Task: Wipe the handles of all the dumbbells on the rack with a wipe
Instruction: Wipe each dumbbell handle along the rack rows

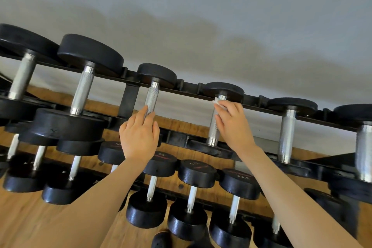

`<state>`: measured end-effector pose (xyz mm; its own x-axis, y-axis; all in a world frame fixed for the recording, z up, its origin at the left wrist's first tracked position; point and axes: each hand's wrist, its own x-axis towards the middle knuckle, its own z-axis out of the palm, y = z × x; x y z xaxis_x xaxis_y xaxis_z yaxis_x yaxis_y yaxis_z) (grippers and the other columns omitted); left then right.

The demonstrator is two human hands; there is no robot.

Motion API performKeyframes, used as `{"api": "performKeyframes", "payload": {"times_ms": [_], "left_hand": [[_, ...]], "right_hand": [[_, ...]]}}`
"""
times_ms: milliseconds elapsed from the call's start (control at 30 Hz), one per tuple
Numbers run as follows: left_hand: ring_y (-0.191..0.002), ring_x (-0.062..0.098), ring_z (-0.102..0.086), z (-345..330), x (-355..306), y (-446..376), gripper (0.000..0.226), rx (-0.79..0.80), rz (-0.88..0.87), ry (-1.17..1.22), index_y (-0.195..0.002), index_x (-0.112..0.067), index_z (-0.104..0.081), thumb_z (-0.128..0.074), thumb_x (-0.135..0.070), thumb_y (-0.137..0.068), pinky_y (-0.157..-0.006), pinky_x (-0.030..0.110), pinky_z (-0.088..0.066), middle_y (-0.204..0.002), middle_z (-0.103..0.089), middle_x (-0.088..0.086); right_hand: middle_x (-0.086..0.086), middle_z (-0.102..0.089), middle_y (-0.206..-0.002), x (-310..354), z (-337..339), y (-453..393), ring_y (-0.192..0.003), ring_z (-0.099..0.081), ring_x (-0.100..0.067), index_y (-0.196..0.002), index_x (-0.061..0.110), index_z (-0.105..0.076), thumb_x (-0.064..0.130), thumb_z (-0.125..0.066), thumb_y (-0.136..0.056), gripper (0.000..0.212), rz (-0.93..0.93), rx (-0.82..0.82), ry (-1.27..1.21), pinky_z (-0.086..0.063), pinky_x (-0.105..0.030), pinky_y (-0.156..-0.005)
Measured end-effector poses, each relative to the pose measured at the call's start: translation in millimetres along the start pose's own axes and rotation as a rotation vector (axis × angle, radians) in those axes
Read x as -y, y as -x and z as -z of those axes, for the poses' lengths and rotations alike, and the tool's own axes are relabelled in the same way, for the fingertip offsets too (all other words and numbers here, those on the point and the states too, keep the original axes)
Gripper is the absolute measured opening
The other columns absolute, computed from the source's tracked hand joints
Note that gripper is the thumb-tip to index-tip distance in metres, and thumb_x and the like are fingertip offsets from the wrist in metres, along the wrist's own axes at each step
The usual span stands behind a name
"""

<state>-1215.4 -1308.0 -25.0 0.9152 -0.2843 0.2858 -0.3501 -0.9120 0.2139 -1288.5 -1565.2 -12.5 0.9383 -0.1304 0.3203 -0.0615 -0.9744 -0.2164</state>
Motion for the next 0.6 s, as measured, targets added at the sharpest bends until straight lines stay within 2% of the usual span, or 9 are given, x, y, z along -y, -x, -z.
{"api": "performKeyframes", "payload": {"times_ms": [167, 333, 600], "left_hand": [[-0.114, 0.032, -0.061, -2, 0, 0, 0.027, -0.018, -0.004, 0.007, -0.118, -0.013, -0.069, -0.059, -0.022, -0.095, -0.089, 0.049, -0.047, -0.135, -0.060, 0.011], [-0.113, 0.031, -0.061, -3, 1, 0, 0.026, -0.034, -0.014, 0.005, -0.117, -0.014, -0.070, -0.060, -0.022, -0.094, -0.089, 0.048, -0.048, -0.134, -0.060, 0.010], [-0.113, 0.030, -0.061, -3, 1, 0, 0.026, -0.037, -0.012, 0.016, -0.117, -0.015, -0.070, -0.060, -0.022, -0.094, -0.089, 0.047, -0.048, -0.135, -0.060, 0.009]], "right_hand": [[-0.008, -0.055, -0.125, 10, -3, -5, -0.117, -0.044, -0.024, -0.127, 0.008, -0.059, 0.020, -0.054, -0.092, 0.037, -0.096, -0.025, -0.024, -0.046, -0.030, -0.092], [-0.010, -0.057, -0.125, 6, -4, 4, -0.115, -0.048, -0.025, -0.127, 0.007, -0.059, 0.021, -0.054, -0.091, 0.039, -0.017, -0.027, 0.007, -0.049, -0.036, -0.092], [-0.010, -0.056, -0.127, 9, -8, -5, -0.120, -0.046, -0.026, -0.128, 0.006, -0.057, 0.019, -0.057, -0.091, 0.040, -0.067, -0.068, -0.011, -0.040, -0.036, -0.102]]}}
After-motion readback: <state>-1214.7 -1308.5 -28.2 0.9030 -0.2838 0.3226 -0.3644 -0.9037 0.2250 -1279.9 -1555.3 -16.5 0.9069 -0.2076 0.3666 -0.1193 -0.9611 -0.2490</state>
